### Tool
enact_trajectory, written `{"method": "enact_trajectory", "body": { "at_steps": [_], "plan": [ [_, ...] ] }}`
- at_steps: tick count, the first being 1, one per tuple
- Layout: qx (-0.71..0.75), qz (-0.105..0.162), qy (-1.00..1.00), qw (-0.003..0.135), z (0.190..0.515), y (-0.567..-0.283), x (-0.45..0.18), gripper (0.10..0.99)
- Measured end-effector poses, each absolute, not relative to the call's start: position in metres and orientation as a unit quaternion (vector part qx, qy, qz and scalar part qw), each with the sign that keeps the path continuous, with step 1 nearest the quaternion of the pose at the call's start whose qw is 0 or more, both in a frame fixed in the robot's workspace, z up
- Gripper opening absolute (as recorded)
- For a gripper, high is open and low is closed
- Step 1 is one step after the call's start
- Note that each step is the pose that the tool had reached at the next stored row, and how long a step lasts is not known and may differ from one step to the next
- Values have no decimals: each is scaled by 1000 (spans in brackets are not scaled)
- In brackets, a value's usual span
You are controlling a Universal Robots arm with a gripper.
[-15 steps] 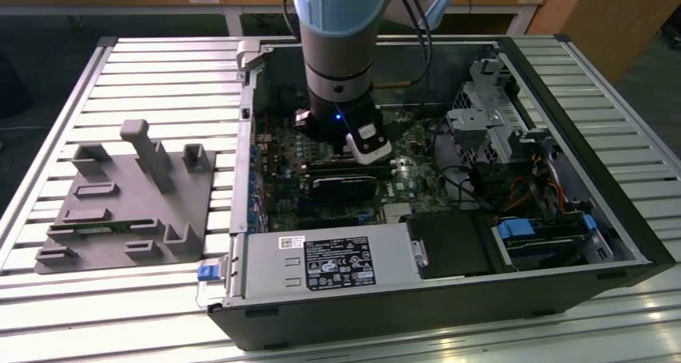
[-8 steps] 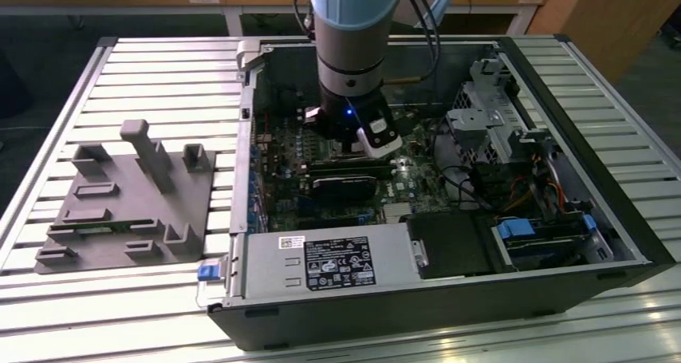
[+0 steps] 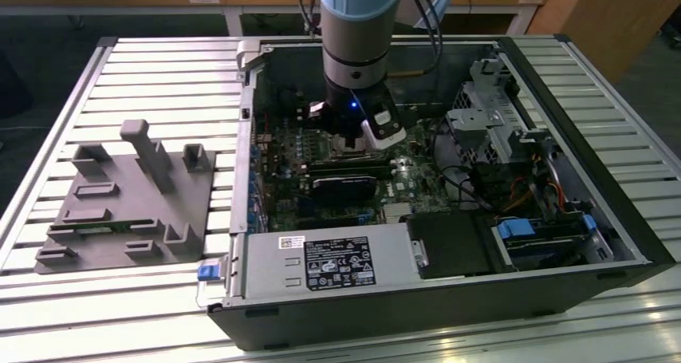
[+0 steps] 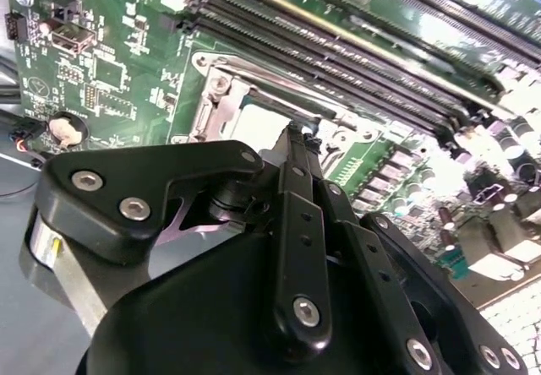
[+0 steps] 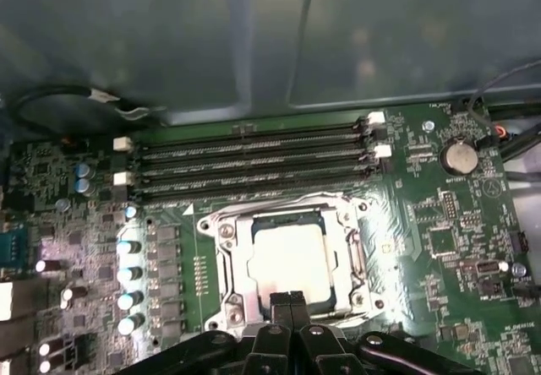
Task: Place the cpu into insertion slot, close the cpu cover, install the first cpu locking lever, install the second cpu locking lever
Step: 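Install the second cpu locking lever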
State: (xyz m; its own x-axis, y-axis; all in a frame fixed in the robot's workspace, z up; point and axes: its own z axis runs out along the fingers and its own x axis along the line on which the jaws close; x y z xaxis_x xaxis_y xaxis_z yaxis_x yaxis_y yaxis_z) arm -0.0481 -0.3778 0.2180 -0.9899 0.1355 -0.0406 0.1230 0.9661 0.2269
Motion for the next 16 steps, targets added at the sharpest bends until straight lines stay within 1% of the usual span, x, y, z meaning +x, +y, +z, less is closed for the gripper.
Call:
{"method": "enact_trajectory", "body": {
  "at_steps": [11,16],
  "plan": [
    [65,89,993,29,218,-359,-41,106],
    [64,85,994,30,218,-356,-39,106]
  ]
}}
